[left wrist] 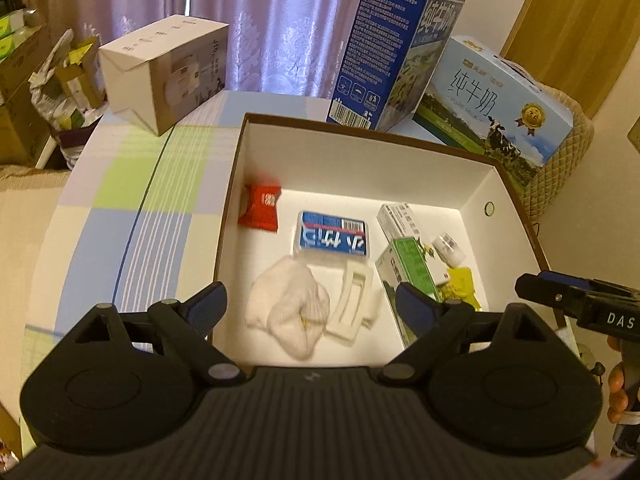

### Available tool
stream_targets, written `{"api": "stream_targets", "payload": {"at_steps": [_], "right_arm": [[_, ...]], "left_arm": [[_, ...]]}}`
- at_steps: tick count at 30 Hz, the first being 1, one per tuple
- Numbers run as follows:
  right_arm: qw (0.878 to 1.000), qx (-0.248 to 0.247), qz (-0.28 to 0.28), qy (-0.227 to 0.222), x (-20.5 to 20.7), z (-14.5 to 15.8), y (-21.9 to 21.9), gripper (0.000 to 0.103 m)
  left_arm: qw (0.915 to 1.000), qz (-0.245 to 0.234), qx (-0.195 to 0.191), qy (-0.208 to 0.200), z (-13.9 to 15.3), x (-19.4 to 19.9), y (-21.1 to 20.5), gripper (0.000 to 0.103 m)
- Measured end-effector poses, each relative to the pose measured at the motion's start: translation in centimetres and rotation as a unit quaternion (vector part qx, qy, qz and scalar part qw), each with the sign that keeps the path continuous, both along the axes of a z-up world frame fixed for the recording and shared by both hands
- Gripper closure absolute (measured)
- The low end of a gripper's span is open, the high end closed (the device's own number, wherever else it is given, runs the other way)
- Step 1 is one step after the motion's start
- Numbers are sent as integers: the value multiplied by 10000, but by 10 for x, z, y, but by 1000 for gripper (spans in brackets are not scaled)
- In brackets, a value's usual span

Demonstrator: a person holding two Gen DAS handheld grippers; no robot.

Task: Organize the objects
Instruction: 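Withdraw both tools from the box toward the blue tube and hair tie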

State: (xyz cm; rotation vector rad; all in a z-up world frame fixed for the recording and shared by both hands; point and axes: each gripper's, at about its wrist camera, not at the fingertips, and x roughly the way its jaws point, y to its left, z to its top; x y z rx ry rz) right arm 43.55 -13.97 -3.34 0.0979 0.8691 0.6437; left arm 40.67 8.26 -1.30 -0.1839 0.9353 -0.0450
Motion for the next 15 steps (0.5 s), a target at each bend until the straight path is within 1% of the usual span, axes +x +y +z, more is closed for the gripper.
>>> {"api": "stream_targets", "payload": {"at_steps": [4,7,15], "right_arm": [[10000,25,-18,9,-16,4,-8,41],[10000,11,67,-4,-30,6,-13,42],[9996,-151,209,70,-63,-1,-24,41]], "left_arm": [[10000,43,-13,-13,4,-22,0,14],[9999,105,49,-12,6,-36,0,14],[9995,194,160,200,-7,-68,-2,14]]}}
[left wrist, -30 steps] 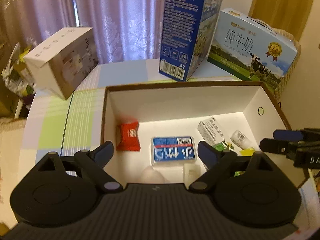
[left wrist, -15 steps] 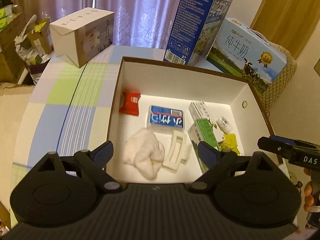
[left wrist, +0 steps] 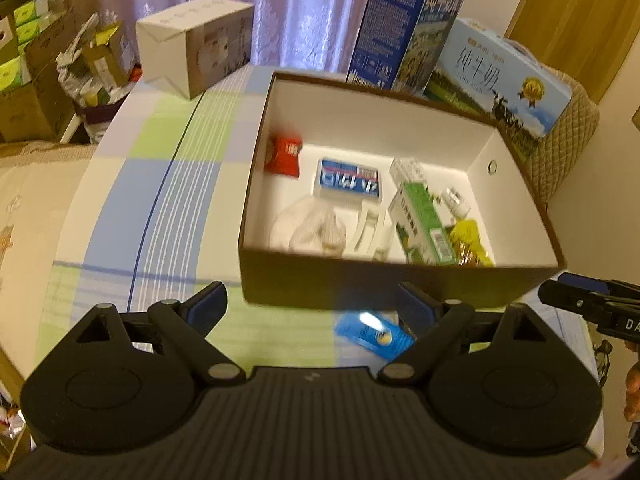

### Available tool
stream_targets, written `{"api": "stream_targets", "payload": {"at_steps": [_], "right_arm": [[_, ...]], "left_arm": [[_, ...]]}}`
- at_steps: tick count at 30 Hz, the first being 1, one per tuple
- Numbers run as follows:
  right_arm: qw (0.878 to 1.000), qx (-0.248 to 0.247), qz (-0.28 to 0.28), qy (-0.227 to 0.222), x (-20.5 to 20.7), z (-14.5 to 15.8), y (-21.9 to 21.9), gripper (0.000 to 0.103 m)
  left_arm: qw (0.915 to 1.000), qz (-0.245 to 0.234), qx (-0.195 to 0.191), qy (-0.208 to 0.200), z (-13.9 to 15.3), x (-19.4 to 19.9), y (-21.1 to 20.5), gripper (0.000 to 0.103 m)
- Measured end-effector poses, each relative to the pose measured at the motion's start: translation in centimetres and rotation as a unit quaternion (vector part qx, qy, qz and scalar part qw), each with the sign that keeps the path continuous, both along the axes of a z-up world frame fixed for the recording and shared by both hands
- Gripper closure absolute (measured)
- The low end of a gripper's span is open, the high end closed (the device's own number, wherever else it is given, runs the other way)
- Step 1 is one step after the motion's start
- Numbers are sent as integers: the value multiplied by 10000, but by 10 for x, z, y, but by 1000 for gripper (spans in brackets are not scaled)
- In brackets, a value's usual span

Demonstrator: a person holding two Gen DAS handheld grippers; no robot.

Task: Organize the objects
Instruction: 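Withdraw both tools from the box toward the blue tube and hair tie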

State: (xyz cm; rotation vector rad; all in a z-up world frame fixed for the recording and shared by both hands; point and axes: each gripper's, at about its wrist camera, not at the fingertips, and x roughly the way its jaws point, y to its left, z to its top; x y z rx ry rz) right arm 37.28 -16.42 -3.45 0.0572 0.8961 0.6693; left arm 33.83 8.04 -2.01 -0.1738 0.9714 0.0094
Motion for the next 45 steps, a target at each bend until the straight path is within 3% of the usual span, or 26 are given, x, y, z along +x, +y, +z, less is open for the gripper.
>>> {"api": "stream_targets", "payload": {"at_steps": [20,45], "right_arm": [[9975,-486,182,478,-53,-47,-18,42],[9937,-743,435,724,-44,-89,0,42]], "left_arm": [[9982,359,183,440,-29,-54,11,14],[9921,1001,395,644,-56,-72,59,14]]}}
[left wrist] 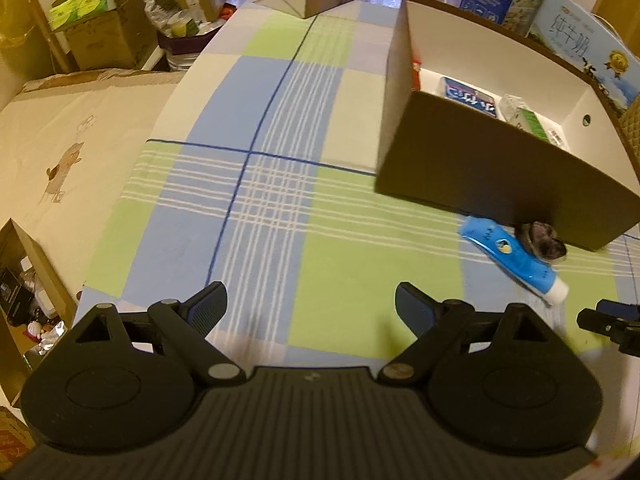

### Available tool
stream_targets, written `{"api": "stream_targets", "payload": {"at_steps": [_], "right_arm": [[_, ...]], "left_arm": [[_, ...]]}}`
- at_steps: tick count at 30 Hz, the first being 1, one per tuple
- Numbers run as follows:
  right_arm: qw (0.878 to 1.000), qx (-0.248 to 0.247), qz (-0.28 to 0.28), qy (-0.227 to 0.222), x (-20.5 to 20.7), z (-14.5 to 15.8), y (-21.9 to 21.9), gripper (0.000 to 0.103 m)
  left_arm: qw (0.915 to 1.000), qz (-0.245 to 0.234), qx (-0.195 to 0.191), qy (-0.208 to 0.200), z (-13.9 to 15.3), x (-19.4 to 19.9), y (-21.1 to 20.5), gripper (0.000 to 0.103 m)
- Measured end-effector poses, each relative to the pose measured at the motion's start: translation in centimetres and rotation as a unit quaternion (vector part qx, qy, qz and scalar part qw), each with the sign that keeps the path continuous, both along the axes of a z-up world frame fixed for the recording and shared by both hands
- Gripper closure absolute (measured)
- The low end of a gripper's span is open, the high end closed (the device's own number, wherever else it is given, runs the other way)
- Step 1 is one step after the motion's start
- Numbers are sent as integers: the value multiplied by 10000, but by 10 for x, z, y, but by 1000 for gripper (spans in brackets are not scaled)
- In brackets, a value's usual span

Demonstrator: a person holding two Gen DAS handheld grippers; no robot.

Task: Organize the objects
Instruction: 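Withdraw both tools from the box toward the blue tube and hair tie, then grasp the blue hand-cream tube by its white cap with the right tool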

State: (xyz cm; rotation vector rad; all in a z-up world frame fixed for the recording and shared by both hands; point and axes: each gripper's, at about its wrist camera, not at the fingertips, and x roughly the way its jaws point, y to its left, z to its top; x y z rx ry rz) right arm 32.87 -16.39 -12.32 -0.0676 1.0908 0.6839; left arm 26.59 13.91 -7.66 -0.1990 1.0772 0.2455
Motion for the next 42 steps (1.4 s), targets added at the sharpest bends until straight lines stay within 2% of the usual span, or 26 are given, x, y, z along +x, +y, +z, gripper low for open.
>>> {"api": "stream_targets", "payload": {"at_steps": [11,14,16,18,23,30,36,42], "right_arm": [[9969,16,627,-467,6,-17,38,43],[9944,-50,878,-578,4,-24,47,55],[9924,-159,999,-702,1,-29,52,58],[9896,-232,1148,-841,-4,-32,55,71],[9811,-322,1524,-1147,-23,-34,55,77],[9808,-134,1698,-954,-50,-33,26,78],[9876,-315,1294,-836,-61,-28,-14,77],[9900,-436,1178,-648,-60,-22,-25,74]], "left_arm": [[9996,244,74,83,-18,-9,16,14],[9995,296,70,106,-21,-11,19,14],[9995,299,65,103,-22,-13,19,14],[9995,290,60,103,-22,-14,18,14],[9996,247,26,92,-24,-14,15,14],[9999,61,-78,49,-26,-9,4,14],[9996,-235,-128,-15,-26,0,-13,14],[9986,-513,-127,-77,-24,11,-28,14]]}}
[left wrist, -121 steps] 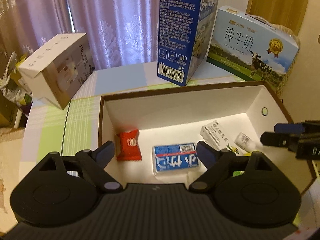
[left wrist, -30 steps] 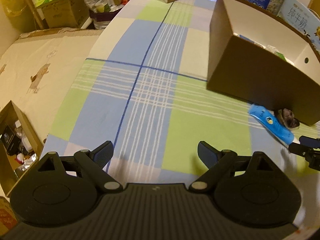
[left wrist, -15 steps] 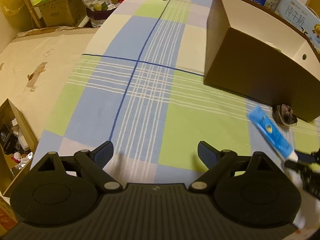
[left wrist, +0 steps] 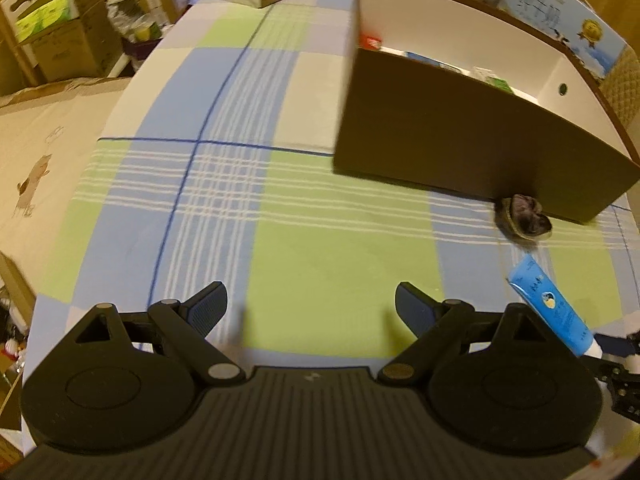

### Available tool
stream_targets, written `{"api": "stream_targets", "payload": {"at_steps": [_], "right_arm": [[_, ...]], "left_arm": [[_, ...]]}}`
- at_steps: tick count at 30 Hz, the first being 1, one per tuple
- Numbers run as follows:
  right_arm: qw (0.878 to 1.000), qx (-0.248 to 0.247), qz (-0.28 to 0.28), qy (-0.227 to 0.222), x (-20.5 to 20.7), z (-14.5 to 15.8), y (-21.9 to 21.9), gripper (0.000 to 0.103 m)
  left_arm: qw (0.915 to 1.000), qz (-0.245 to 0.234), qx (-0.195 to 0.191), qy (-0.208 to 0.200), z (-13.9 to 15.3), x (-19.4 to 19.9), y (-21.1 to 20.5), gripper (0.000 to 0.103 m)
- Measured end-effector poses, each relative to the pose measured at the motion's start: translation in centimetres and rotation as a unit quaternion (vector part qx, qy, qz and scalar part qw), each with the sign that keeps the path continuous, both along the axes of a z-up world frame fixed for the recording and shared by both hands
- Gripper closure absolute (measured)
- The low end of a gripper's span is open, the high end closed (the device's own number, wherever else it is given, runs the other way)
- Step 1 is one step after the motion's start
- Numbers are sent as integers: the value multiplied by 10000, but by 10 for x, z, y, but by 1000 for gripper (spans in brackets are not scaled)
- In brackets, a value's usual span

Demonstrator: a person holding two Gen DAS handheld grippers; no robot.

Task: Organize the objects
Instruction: 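Grasp the blue hand-cream tube by its white cap with the right tool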

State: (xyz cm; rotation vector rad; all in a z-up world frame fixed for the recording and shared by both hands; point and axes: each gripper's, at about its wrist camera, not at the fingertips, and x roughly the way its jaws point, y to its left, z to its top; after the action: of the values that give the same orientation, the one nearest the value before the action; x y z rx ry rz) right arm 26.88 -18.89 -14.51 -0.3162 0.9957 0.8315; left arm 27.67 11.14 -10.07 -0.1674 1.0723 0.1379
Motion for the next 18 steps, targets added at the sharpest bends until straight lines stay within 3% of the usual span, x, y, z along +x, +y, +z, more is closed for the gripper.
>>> {"api": "stream_targets", "payload": {"at_steps": [5,18], "right_arm": [[9999,-80,45,-131,3,-5,16,64],[9974,-332,338,-549,4,-10,34,66]], "left_arm": [[9998,-189,11,-1,0,4,-10,14],[9983,-568,-79,-53,-7,6,-29,14]]}}
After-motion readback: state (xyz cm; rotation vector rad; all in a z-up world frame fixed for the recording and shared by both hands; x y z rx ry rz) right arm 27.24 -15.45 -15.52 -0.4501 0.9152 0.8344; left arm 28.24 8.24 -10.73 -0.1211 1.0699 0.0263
